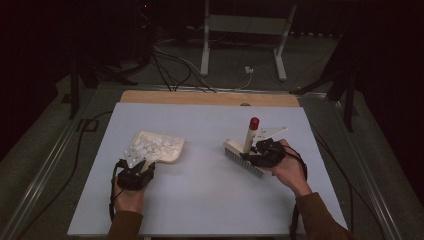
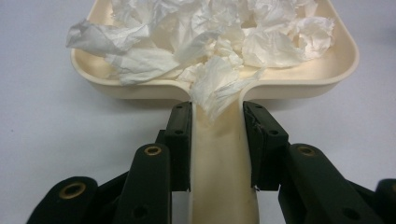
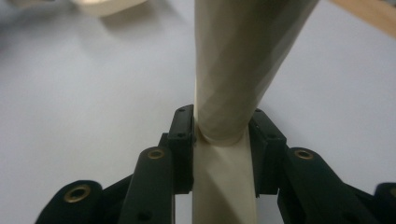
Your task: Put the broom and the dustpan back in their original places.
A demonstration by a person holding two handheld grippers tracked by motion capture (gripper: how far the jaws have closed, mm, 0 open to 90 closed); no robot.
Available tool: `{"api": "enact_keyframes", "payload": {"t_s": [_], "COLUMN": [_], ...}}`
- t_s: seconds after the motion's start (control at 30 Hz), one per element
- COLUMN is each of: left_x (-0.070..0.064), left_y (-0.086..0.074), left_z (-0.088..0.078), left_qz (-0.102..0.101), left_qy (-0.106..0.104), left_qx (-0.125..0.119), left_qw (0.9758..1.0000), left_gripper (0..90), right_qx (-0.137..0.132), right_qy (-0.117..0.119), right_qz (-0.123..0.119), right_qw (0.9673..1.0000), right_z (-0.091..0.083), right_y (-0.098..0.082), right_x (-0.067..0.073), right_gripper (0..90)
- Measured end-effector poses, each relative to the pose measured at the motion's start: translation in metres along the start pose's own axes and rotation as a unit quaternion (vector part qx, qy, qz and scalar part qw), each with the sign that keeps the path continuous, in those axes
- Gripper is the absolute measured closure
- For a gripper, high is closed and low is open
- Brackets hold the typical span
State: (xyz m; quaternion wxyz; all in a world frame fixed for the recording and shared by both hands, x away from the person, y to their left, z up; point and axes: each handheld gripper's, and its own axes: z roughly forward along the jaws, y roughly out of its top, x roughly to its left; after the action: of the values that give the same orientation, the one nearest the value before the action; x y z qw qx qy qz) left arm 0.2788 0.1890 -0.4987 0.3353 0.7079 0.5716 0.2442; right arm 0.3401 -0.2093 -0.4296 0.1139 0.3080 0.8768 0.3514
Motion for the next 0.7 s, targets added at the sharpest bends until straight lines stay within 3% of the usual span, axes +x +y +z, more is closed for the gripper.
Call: {"api": "enact_keyframes", "payload": {"t_s": [0.27,0.47,0.7], "left_x": [-0.001,-0.002,-0.002], "left_y": [-0.002,-0.002,-0.003], "left_z": [-0.001,-0.003,-0.004], "left_qz": [0.0,0.005,0.0], "left_qy": [-0.006,-0.005,-0.005], "left_qx": [-0.008,-0.008,-0.013], "left_qw": [0.9999,0.9999,0.9999], "left_gripper": [66.7,66.6,66.7], "right_qx": [0.016,0.034,0.024], "right_qy": [0.066,0.127,0.106], "right_qz": [-0.042,-0.057,-0.051], "right_qw": [0.9969,0.9897,0.9927], "right_z": [-0.003,0.004,0.006], "right_y": [-0.009,-0.016,-0.013], "right_x": [-0.002,-0.004,-0.005], "right_gripper": [67.2,67.1,64.9]}}
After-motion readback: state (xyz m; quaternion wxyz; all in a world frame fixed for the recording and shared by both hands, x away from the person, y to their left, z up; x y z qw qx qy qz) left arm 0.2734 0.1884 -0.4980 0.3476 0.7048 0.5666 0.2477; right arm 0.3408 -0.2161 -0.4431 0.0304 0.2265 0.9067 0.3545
